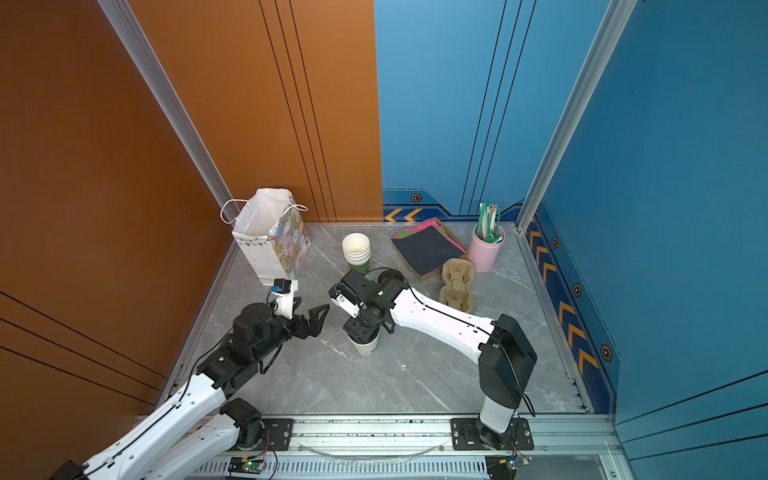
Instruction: Pack the takeout coffee
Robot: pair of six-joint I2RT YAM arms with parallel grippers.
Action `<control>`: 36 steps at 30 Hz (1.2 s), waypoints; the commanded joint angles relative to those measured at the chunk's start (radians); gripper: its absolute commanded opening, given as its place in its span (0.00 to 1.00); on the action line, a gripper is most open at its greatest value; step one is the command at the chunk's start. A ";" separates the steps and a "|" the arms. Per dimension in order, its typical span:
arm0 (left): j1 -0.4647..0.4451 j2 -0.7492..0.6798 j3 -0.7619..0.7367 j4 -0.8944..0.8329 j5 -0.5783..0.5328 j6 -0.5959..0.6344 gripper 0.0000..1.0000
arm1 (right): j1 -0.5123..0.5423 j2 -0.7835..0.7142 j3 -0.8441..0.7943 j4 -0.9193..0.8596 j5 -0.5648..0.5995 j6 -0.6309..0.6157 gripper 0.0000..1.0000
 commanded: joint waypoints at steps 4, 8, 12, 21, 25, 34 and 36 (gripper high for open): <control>0.005 -0.016 -0.014 -0.002 -0.028 -0.010 0.98 | 0.003 0.026 0.001 -0.028 0.002 -0.019 0.67; 0.005 -0.016 -0.014 -0.002 -0.029 -0.010 0.98 | 0.003 0.033 -0.006 -0.028 0.002 -0.017 0.67; 0.007 -0.015 -0.017 -0.001 -0.029 -0.011 0.98 | 0.003 0.032 -0.018 -0.028 0.004 -0.016 0.67; 0.008 -0.011 -0.020 0.006 -0.026 -0.014 0.98 | -0.013 0.020 -0.013 -0.029 -0.047 0.003 0.67; 0.007 -0.011 -0.019 0.006 -0.027 -0.014 0.98 | -0.026 0.011 -0.012 -0.028 -0.062 0.005 0.67; 0.008 -0.013 -0.021 0.007 -0.026 -0.014 0.98 | -0.031 0.011 -0.004 -0.041 -0.089 0.002 0.67; 0.008 -0.013 -0.021 0.005 -0.026 -0.015 0.98 | -0.028 0.016 -0.001 -0.044 -0.097 0.002 0.67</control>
